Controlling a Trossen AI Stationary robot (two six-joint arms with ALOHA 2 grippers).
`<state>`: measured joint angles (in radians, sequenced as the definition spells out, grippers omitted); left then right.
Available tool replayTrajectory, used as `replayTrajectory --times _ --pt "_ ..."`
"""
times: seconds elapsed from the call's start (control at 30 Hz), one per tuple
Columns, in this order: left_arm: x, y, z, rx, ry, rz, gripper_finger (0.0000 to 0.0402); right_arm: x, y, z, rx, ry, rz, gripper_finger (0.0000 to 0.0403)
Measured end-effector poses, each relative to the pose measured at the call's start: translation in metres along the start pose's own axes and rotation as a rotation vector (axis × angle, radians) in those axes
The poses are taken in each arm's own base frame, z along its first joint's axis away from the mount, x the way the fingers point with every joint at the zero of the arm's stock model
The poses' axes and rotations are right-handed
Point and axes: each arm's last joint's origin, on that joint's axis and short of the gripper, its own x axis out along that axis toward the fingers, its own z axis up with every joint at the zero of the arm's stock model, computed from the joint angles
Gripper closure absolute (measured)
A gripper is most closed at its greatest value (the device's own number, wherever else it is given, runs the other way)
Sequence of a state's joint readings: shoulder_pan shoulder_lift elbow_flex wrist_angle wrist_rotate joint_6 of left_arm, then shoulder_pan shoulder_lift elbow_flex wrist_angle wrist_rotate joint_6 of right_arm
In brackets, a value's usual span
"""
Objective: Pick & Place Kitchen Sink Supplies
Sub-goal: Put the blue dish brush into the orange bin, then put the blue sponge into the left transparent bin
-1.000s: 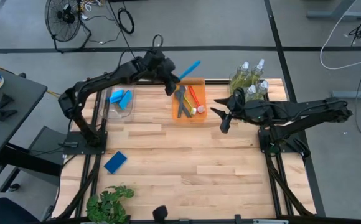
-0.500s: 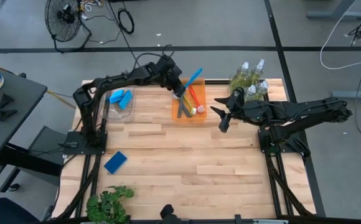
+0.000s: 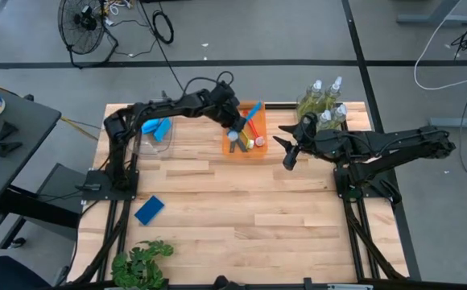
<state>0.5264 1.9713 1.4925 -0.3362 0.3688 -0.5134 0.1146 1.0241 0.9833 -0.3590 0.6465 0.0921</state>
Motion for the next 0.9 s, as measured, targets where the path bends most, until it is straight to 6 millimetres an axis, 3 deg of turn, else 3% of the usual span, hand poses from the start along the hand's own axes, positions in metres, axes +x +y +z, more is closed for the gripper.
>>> replayTrajectory --times 0.5,0.9 --pt "0.0018 -0.0006 -0.0048 -0.088 -0.01 0.094 0.0352 0.0 0.0 -0.0001 -0.004 0.001 -0.001 0.0232" --pt "0.0019 -0.0002 -0.0061 -0.086 0.001 0.101 0.0216 0.0 0.0 -0.0001 -0.006 0.001 -0.001 0.0232"
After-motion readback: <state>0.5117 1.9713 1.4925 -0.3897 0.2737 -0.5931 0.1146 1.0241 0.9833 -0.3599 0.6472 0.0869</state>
